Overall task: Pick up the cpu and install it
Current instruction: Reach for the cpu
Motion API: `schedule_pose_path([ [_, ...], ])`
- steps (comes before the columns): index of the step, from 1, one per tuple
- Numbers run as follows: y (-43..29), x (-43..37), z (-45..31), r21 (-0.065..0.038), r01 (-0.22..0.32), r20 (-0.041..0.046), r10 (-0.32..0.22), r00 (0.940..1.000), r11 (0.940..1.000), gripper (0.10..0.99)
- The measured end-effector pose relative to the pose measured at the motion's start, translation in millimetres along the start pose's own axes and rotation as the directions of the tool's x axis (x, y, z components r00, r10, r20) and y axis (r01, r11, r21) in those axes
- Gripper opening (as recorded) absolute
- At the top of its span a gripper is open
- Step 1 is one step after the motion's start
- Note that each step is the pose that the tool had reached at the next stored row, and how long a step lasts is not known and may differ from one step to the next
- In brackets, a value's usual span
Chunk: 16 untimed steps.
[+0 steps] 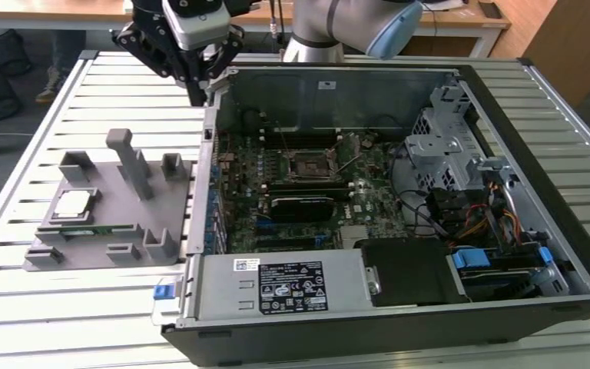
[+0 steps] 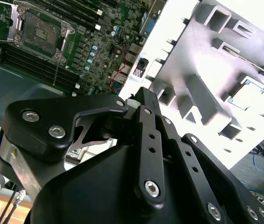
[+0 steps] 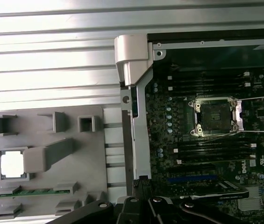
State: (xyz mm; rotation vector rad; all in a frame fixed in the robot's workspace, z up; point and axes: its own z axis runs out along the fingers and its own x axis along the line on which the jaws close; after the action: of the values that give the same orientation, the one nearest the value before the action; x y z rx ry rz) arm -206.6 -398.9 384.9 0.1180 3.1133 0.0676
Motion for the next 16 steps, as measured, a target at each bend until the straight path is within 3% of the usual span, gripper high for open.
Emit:
schedule_pose_path([
  [16, -0.7, 8.2, 0.8, 0.0, 0.0, -0.0001, 0.0, 1.0, 1.0, 0.106],
])
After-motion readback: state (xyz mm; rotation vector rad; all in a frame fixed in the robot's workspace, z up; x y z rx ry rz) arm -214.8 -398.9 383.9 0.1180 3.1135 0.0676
